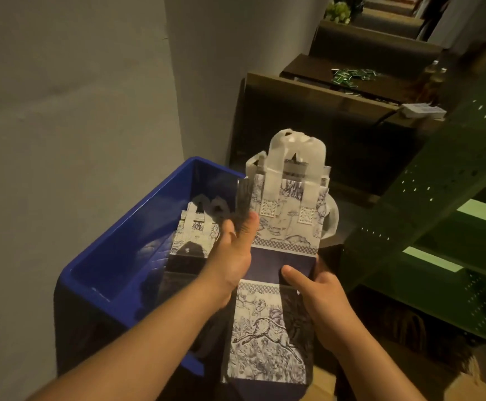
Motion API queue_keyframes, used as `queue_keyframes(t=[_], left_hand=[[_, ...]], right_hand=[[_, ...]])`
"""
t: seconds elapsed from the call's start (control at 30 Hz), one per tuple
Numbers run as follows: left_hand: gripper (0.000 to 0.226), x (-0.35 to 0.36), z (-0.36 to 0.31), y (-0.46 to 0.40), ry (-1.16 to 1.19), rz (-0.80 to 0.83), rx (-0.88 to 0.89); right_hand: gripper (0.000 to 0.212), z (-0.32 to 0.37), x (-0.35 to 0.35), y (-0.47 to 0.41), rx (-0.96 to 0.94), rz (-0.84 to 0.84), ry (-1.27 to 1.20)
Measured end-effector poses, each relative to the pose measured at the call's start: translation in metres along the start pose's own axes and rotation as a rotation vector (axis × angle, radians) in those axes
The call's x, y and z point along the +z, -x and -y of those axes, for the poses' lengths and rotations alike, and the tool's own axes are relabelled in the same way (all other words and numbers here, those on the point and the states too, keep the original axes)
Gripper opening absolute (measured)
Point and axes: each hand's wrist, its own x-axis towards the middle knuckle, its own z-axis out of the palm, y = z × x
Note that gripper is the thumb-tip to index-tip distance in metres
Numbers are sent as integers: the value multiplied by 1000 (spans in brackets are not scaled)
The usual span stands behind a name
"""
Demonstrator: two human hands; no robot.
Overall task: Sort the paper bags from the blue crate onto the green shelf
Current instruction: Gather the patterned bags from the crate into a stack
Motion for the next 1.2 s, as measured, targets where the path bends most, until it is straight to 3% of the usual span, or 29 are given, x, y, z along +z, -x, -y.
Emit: queue_keyframes(t=[0.1,0.13,0.2,0.27,0.43,0.57,0.63,0.7,0.77,0.87,1.1,1.2], left_hand=[[125,-2,11,3,-93,5,-19],[116,-4,15,1,-87,-11,-7],[104,-6,23,0,-86,-16,2],[116,-7,30,0,-105,-11,8],[106,-12,31,-3,-195,22,-8],[59,-26,26,-9,-294,191,-41],[63,-35,21,-11,-314,242,-82],[59,-49,24,-23,-283,154,-175],[36,-65,32,-42,-225,18,-279],[17,-90,54,-74,-315,-91,-384],[25,-109,111,-101,-667,-24,-557],[36,-104,125,-106,-739,34,-573]], right_hand=[[44,-2,2,-1,26,54,7],[47,-1,2,-2,35,67,-5],[43,-2,3,-5,30,43,-44],[35,-2,5,-6,0,8,-58],[35,-3,10,-5,-76,-17,-61],[38,-7,7,-7,-60,-39,-111],[41,-11,3,-8,-49,-59,-126],[45,-10,0,-8,-38,-81,-119],[46,-11,-4,-9,-37,-99,-95],[34,-13,-12,-9,-23,-127,-63],[44,-18,-20,-13,-6,-191,-66],[69,-18,-20,-13,-37,-182,-42]])
